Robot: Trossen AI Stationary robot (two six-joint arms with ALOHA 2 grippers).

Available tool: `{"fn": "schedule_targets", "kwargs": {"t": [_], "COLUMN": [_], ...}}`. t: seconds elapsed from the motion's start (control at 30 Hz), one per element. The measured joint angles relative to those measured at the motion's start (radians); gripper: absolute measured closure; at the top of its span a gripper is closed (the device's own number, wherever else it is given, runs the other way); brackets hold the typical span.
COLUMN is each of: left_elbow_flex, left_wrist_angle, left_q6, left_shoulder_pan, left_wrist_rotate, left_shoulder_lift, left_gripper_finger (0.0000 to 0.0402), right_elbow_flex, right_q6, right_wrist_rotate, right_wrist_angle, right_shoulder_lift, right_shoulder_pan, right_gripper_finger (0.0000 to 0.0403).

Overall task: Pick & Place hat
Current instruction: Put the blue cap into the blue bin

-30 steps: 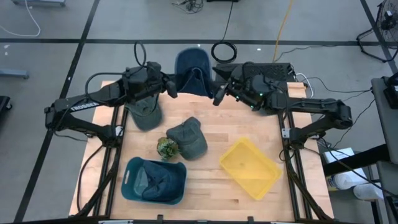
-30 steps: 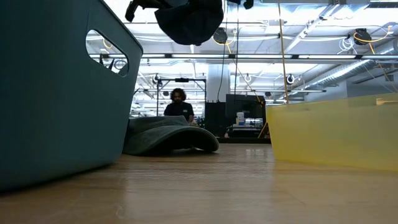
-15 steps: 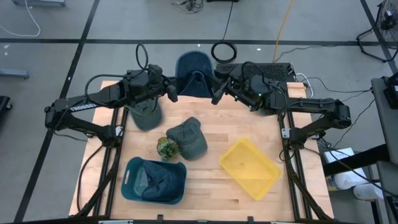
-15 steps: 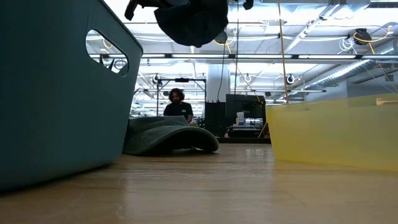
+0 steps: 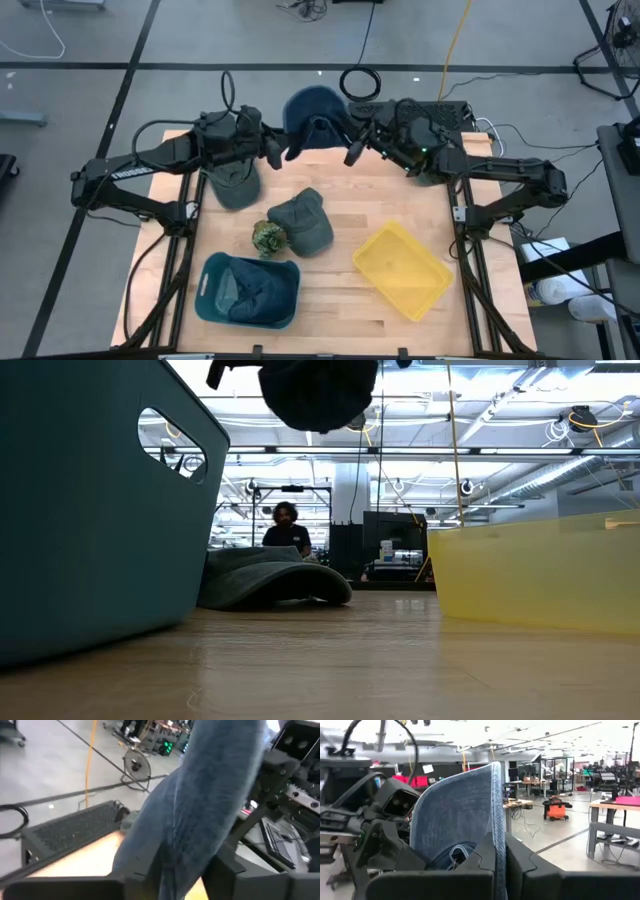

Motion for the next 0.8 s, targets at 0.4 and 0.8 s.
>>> {"fn": "schedule_targets", "kwargs": {"t": [0.4,0.8], "left_elbow_flex": [0.000,0.000], "left_wrist_angle": [-0.003,0.040], "left_q6": [-0.093,-0.249], "left_shoulder_pan": [0.024,0.072], "left_wrist_rotate": [0.060,0.249], "left_shoulder_lift": [-0.007,-0.007], "left_gripper_finger": [0.0215,0.0222], "right_elbow_flex": [-0.001,-0.001], "right_q6": [-0.127,-0.303], "right_wrist_rotate": [-0.002,-0.053], "right_wrist_angle": [-0.021,-0.016], "right_shoulder_lift": [-0.102,-0.162], "right_shoulder_pan": [0.000,0.001], "right_gripper_finger": [0.0402,0.0403]}}
